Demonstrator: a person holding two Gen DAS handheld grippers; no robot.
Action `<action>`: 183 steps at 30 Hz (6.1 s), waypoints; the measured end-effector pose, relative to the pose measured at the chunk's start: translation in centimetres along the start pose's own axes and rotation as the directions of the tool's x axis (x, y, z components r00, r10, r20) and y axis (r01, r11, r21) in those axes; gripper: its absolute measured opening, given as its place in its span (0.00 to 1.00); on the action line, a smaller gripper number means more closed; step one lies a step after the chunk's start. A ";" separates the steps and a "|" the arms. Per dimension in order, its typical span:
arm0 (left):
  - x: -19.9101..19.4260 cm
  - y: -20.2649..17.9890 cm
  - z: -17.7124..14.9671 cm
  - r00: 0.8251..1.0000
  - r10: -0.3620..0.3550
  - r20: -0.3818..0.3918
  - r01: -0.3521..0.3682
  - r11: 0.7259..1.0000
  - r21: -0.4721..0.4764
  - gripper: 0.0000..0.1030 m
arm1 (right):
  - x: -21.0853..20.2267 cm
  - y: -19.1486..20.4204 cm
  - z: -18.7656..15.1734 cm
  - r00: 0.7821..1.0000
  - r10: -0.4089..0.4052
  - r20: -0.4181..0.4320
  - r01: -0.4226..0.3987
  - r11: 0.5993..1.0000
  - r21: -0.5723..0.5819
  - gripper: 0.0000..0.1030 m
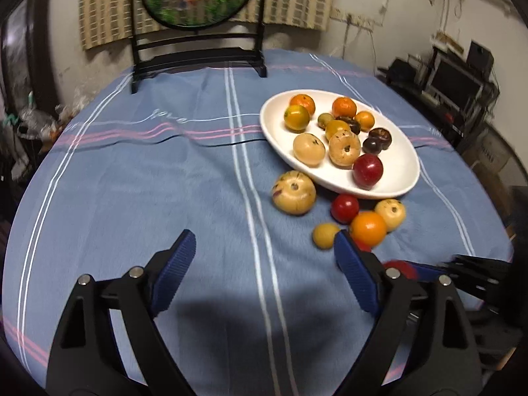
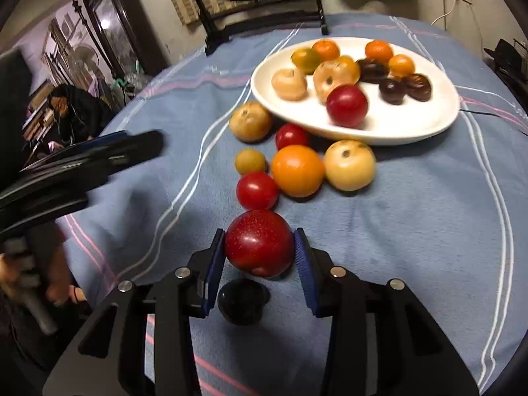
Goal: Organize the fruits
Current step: 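Grasp a red plum with the right tool while the left tool grasps a spotted tan fruit, then carry both held fruits onto the white plate and open both tools, then grasp a spotted yellow fruit with the right tool while the left tool grasps a red tomato, then carry both held fruits onto the white plate and open both tools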
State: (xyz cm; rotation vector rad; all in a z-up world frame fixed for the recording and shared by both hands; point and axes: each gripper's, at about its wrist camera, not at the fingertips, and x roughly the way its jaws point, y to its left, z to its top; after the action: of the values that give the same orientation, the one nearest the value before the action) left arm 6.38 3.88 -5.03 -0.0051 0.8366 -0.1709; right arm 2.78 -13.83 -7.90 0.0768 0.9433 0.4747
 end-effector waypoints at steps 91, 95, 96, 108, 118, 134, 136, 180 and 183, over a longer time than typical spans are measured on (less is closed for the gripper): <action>-1.4 -1.5 -0.1 0.995 -0.043 0.089 0.046 0.999 -0.027 0.77 | -5.2 -5.2 0.9 0.991 -0.089 0.103 0.080 0.993 0.089 0.60; -1.3 -1.2 -2.3 0.997 -0.071 0.039 0.072 0.997 -0.030 0.77 | -4.4 -5.0 0.9 0.991 -0.099 0.087 0.092 0.992 0.084 0.60; -1.4 -1.2 -2.8 0.996 -0.080 0.029 0.081 0.996 -0.029 0.77 | -4.2 -4.9 1.1 0.991 -0.098 0.094 0.090 0.992 0.085 0.60; -0.3 -2.0 -4.1 0.991 -0.131 -0.029 0.131 0.991 -0.011 0.77 | 0.9 -4.5 2.8 0.987 -0.161 0.023 0.162 0.986 -0.046 0.52; 1.1 -3.6 -3.8 0.981 -0.174 -0.079 0.175 0.985 0.001 0.77 | 2.5 -5.3 3.8 0.999 -0.036 -0.016 0.036 0.999 0.008 0.38; 4.6 -6.6 -3.1 0.978 -0.152 -0.146 0.157 0.987 0.026 0.30 | -5.2 -7.9 -1.3 0.996 -0.015 0.083 0.004 0.992 0.126 0.38; 3.9 -6.5 -3.2 0.976 -0.167 -0.141 0.171 0.985 0.017 0.30 | -5.2 -7.8 -1.3 0.996 -0.012 0.084 0.001 0.992 0.128 0.38; 12.1 -1.3 14.0 0.986 -0.121 -0.116 0.111 0.990 -0.090 0.66 | 3.9 -8.3 14.9 0.956 -0.289 0.058 0.288 0.957 0.022 0.56; 10.0 -1.2 13.9 0.986 -0.146 -0.084 0.137 0.986 -0.096 0.66 | 1.4 -7.8 14.7 0.958 -0.272 0.085 0.270 0.962 0.033 0.56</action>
State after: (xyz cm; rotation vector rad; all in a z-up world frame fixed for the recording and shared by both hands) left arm 23.01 0.34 -3.03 -0.1429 0.9351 -0.2688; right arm 17.94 -18.17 -2.39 -0.0135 0.8562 0.2055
